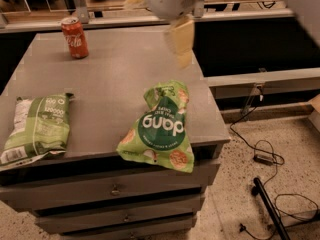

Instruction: Pick green jalapeno chip bag

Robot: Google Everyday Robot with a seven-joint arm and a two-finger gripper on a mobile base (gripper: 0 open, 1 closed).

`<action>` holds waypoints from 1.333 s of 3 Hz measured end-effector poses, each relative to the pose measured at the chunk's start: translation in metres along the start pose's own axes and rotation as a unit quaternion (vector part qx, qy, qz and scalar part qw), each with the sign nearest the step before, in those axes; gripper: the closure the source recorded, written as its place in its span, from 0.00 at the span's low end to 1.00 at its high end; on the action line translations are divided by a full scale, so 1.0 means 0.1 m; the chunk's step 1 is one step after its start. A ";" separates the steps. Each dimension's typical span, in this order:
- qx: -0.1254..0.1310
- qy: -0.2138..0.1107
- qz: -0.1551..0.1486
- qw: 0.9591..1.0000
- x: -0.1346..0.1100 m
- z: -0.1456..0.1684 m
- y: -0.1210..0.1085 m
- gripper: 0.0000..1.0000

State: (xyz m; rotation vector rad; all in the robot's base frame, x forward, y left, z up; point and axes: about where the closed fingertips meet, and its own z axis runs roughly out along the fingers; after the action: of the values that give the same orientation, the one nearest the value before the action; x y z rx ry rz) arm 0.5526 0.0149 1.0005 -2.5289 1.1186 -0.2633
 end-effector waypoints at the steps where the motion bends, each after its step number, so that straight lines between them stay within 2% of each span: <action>1: -0.013 -0.049 -0.113 0.992 -0.42 0.25 -0.23 0.00; 2: -0.022 -0.117 -0.236 0.964 -1.05 0.53 -0.36 0.00; 3: -0.027 -0.159 -0.318 0.934 -1.53 0.74 -0.38 0.00; 4: -0.042 -0.174 -0.399 0.899 -2.08 1.14 -0.33 0.00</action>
Offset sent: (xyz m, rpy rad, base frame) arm -0.0693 0.1797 -0.0688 -0.0245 0.1377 0.9012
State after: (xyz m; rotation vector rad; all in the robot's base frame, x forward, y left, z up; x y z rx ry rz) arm 0.4711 0.2185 0.9041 -2.8247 -0.0836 0.0476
